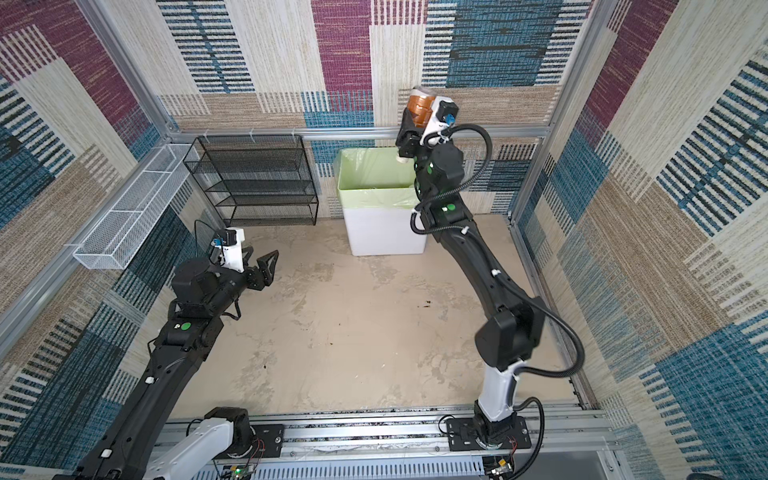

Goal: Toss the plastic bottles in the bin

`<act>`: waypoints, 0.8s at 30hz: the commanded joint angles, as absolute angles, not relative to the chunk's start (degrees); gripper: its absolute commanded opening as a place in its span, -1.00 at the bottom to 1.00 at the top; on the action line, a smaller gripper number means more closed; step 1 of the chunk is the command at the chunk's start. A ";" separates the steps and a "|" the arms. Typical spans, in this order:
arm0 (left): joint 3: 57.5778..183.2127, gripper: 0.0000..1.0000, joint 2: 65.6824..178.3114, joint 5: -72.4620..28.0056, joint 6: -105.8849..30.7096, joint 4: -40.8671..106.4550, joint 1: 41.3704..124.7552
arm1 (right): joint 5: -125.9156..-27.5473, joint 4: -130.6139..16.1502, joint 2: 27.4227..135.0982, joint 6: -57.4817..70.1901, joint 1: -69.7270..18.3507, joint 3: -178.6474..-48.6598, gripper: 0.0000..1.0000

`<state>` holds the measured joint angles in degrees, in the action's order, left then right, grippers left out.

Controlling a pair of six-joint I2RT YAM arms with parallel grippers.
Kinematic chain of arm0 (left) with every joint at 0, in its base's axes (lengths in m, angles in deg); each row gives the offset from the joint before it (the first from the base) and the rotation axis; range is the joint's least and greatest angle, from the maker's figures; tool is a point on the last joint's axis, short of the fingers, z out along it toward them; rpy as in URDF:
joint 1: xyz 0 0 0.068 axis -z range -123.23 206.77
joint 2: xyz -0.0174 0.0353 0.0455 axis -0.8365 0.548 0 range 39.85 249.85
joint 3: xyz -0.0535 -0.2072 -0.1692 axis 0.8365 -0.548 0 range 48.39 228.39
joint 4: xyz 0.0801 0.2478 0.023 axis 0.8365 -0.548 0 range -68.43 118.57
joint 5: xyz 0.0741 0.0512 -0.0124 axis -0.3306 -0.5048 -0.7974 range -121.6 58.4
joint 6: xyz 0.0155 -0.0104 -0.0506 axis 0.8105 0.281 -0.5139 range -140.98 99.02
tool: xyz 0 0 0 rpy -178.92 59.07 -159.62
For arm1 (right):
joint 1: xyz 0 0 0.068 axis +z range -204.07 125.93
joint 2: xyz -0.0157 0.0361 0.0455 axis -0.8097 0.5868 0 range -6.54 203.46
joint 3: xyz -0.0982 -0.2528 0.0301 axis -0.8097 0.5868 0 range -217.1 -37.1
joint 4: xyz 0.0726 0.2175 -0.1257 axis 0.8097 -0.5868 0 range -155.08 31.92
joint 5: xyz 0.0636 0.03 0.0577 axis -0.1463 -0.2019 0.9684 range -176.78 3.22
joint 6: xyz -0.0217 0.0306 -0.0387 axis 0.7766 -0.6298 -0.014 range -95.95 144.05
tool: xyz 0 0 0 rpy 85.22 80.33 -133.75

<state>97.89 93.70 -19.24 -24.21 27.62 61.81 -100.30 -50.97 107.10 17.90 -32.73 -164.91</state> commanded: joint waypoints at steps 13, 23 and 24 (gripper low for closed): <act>98.58 0.70 94.65 -25.36 -25.04 26.81 62.05 | -97.79 -53.47 92.74 17.69 -34.50 -143.36 0.97; 79.11 0.73 96.07 -43.06 -39.08 44.08 62.20 | -107.32 -31.81 64.21 16.10 -43.73 -85.71 0.97; 77.11 0.73 96.42 -45.23 -39.64 45.26 62.44 | -109.08 -30.08 62.64 16.32 -44.90 -81.06 0.97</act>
<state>80.73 95.95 -37.40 -34.30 36.32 62.16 -103.12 -38.51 65.58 16.79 -43.00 -88.69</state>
